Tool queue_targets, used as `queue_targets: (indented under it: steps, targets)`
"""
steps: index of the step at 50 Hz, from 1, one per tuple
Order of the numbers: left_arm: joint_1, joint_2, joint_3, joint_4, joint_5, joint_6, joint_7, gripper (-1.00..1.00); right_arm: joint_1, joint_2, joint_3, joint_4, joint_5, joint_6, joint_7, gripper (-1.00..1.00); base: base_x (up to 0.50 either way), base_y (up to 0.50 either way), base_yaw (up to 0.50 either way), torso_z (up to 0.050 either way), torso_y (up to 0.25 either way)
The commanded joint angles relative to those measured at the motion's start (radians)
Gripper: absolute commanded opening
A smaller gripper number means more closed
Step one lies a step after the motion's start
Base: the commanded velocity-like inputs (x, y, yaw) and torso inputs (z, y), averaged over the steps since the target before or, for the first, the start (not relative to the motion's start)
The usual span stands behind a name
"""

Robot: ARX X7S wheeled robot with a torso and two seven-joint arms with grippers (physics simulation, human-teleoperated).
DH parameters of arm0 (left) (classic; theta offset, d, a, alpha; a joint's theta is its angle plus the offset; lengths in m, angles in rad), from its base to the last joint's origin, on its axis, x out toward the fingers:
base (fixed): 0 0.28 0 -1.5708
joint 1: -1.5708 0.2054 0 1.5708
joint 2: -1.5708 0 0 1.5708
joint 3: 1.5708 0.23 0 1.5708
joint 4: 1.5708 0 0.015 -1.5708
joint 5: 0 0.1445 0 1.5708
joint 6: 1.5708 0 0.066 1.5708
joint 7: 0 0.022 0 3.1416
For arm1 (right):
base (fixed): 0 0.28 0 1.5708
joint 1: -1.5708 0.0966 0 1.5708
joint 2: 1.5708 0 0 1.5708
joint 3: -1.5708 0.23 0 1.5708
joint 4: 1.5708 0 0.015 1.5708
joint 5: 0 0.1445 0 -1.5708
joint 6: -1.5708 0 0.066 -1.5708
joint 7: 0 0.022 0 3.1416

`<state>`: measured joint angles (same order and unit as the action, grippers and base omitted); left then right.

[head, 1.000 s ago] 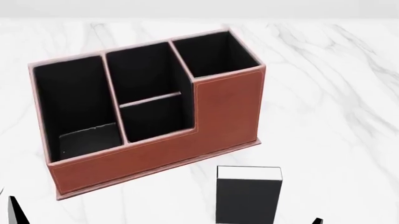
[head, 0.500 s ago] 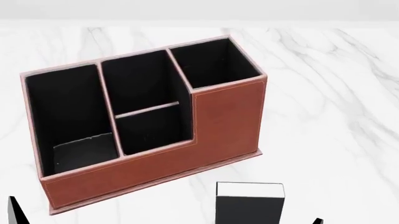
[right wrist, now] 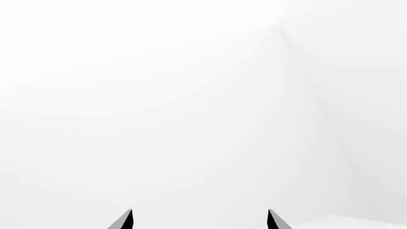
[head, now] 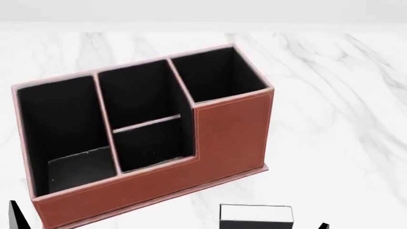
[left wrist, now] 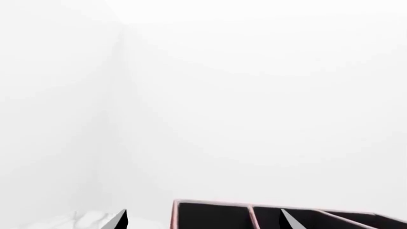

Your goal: Pick up the book and place it in the back compartment of the caddy.

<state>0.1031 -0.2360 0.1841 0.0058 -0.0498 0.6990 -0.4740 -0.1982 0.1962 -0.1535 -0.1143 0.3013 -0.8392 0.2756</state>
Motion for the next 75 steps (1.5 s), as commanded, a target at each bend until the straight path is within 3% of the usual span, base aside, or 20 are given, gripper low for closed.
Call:
queue_targets:
  steps: [1,64,75]
  targets:
    - [0.002,-0.004,0.002,0.003,0.0,0.001,-0.006,1.0,0.001,0.002,-0.003,0.002,-0.002,-0.001,0.003,1.0,0.11,0.0,0.0,0.0,0.0]
    - [-0.005,-0.024,0.023,-0.001,-0.014,0.002,-0.025,1.0,0.006,0.013,-0.02,0.019,0.004,-0.036,0.009,1.0,0.06,0.0,0.0,0.0,0.0]
    - [-0.026,-0.084,0.045,0.031,-0.021,-0.085,0.027,1.0,0.003,0.016,-0.021,0.015,0.004,-0.039,0.012,1.0,0.0,0.0,0.0,0.0,0.0]
